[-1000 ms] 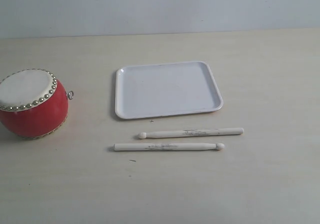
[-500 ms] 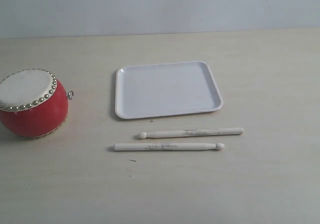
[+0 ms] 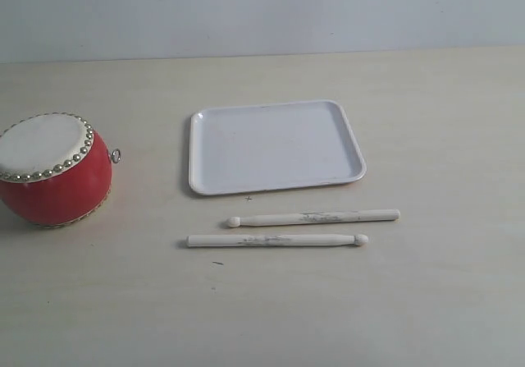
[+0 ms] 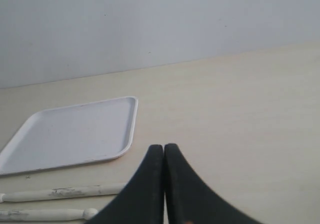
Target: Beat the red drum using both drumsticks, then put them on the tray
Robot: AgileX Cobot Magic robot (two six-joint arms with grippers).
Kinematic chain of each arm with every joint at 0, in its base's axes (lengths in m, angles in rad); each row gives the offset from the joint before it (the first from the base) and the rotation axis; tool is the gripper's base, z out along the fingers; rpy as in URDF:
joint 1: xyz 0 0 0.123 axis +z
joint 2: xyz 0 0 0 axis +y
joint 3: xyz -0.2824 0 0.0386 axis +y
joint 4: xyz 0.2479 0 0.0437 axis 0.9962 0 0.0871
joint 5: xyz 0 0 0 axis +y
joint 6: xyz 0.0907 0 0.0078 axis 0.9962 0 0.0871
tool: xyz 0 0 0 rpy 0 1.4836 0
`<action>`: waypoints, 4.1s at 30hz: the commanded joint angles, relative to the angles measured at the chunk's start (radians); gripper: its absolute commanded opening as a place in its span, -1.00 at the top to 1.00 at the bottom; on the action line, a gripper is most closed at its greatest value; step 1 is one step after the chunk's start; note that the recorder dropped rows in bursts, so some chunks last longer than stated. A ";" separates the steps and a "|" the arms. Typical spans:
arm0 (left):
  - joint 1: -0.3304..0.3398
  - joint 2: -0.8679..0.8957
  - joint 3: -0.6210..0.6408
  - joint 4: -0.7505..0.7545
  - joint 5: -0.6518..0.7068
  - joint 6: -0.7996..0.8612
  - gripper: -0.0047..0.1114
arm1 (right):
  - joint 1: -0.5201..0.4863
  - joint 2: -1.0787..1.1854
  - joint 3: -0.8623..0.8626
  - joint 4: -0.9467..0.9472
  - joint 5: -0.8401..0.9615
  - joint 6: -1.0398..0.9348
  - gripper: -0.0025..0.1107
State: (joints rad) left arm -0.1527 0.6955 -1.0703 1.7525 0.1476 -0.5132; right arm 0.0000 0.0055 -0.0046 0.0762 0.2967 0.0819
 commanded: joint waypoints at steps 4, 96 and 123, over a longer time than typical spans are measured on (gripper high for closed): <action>-0.103 0.242 -0.194 -0.993 0.483 0.313 0.92 | -0.006 -0.005 0.005 -0.003 -0.008 -0.002 0.96; -0.597 1.461 -0.351 -2.124 0.756 1.478 0.15 | -0.006 -0.005 0.005 -0.003 -0.008 -0.002 0.96; -0.597 1.463 -0.351 -2.129 0.725 1.402 0.15 | -0.006 -0.005 0.005 -0.003 -0.008 -0.002 0.96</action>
State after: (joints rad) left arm -0.7470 2.1577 -1.4251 -0.3660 0.8777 0.9079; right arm 0.0000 0.0055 -0.0046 0.0762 0.2967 0.0819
